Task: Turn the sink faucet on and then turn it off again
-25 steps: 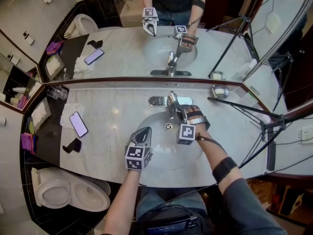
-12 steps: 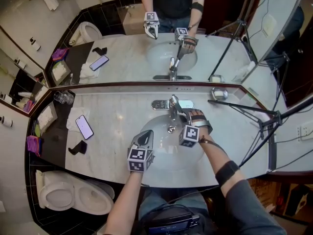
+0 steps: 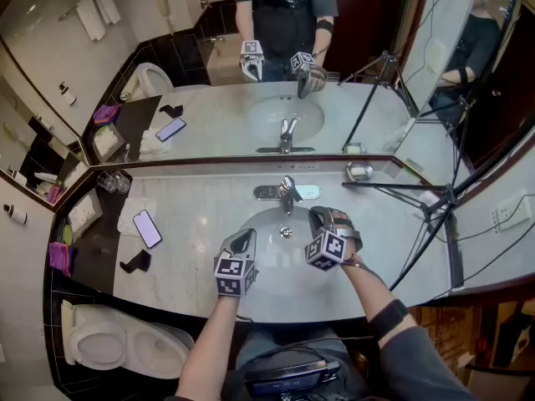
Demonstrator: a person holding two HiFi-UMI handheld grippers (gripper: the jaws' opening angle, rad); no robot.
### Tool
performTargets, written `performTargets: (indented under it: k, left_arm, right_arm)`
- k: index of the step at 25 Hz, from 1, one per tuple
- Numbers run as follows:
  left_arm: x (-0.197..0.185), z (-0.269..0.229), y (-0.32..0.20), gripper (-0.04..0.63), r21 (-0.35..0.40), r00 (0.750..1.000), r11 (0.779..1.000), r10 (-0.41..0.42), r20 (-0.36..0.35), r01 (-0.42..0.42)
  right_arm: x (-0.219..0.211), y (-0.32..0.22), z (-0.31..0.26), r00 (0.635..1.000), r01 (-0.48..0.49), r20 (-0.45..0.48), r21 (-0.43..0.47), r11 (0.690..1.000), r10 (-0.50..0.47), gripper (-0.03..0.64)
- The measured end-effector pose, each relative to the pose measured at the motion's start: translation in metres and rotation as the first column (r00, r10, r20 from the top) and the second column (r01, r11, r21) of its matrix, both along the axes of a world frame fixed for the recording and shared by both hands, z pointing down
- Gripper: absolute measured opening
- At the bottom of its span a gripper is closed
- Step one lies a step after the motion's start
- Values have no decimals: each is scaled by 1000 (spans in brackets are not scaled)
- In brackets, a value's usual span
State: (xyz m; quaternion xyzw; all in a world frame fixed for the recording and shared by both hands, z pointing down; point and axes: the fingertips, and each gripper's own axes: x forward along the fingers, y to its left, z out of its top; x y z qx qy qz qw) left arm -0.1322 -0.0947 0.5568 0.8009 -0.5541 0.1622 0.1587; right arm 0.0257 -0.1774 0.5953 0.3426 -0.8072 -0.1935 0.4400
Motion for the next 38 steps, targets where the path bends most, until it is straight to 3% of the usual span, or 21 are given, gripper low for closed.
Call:
performTargets:
  k: [5, 9, 12, 17, 25, 33, 38]
  left_arm:
    - [-1, -15, 10, 0, 17, 1000, 1000, 5, 7, -5]
    - [-6, -21, 16, 0, 33, 1000, 999, 1, 5, -1]
    - [-10, -22, 25, 0, 29, 1000, 1000, -2, -8, 3]
    - [-11, -18, 37, 0, 15, 1000, 1000, 3, -28, -3]
    - [-14, -19, 45, 0, 24, 999, 1000, 8, -50, -7]
    - [-11, -17, 48, 0, 25, 998, 999, 42, -37, -41]
    - [-11, -16, 48, 0, 21, 999, 999, 30, -27, -30]
  right_arm:
    - [24, 22, -21, 986, -100, 133, -31, 995, 103, 18]
    - [43, 39, -29, 951, -175, 241, -98, 980, 194, 17]
    - [56, 55, -36, 896, -227, 347, -176, 958, 276, 17]
    - [80, 74, -42, 757, -290, 505, -307, 906, 414, 17]
    - [107, 90, -25, 650, -316, 575, -389, 865, 496, 17]
    - [116, 100, -9, 656, -327, 553, -404, 854, 513, 18]
    - [118, 100, -4, 690, -331, 522, -390, 860, 502, 18]
